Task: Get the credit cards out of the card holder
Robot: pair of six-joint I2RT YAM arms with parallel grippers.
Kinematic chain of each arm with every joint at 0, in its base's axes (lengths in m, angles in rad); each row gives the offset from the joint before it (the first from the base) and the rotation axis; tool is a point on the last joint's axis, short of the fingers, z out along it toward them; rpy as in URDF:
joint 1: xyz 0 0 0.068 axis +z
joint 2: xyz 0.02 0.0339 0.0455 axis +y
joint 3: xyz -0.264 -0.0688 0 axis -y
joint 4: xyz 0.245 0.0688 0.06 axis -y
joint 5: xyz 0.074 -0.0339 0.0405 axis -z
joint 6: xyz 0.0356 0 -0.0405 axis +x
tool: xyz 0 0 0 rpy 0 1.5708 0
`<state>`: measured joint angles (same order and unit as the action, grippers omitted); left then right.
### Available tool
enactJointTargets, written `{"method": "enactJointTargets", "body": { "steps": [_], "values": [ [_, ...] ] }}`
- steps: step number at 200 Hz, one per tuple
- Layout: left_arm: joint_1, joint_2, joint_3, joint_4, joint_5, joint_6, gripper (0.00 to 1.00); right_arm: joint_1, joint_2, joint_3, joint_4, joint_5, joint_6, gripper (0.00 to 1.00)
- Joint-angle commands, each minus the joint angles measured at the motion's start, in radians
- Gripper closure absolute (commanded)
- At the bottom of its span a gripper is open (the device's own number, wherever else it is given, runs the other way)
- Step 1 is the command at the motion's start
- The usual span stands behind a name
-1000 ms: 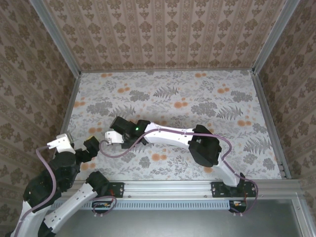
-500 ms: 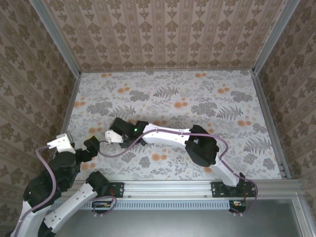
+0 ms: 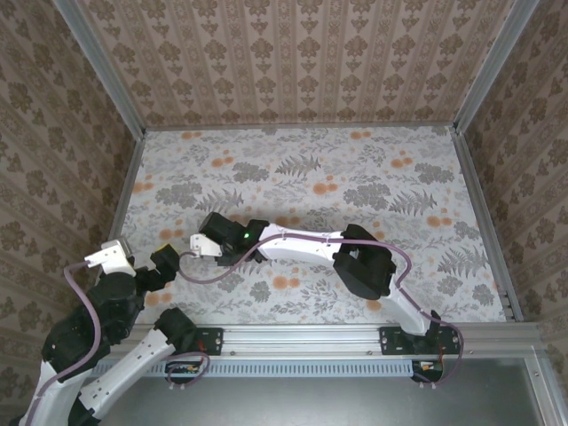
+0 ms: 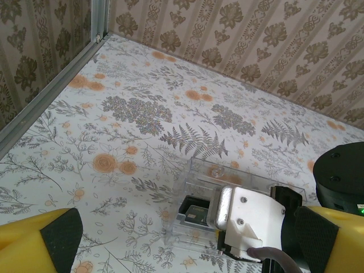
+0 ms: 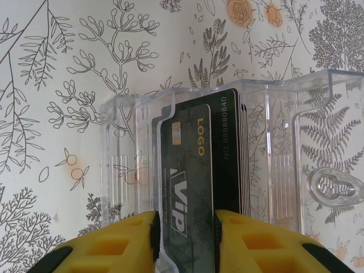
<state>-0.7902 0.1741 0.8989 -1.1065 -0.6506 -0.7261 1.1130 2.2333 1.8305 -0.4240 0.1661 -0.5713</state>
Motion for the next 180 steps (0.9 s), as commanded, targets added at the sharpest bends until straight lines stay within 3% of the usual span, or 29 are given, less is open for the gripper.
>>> {"method": "enactJointTargets", "body": {
  "steps": [1, 124, 180],
  "values": [
    [0.003, -0.015, -0.001, 0.022, 0.006, -0.004, 0.00, -0.005, -0.060, -0.021, 0.028, 0.020, 0.021, 0.68],
    [0.002, -0.018, -0.009, 0.028, 0.020, -0.002, 0.00, -0.011, -0.097, -0.088, 0.109, 0.073, 0.043, 0.65],
    [0.002, 0.001, -0.033, 0.057, 0.050, 0.003, 0.00, -0.063, -0.290, -0.274, 0.234, 0.058, 0.204, 0.62]
  ]
}}
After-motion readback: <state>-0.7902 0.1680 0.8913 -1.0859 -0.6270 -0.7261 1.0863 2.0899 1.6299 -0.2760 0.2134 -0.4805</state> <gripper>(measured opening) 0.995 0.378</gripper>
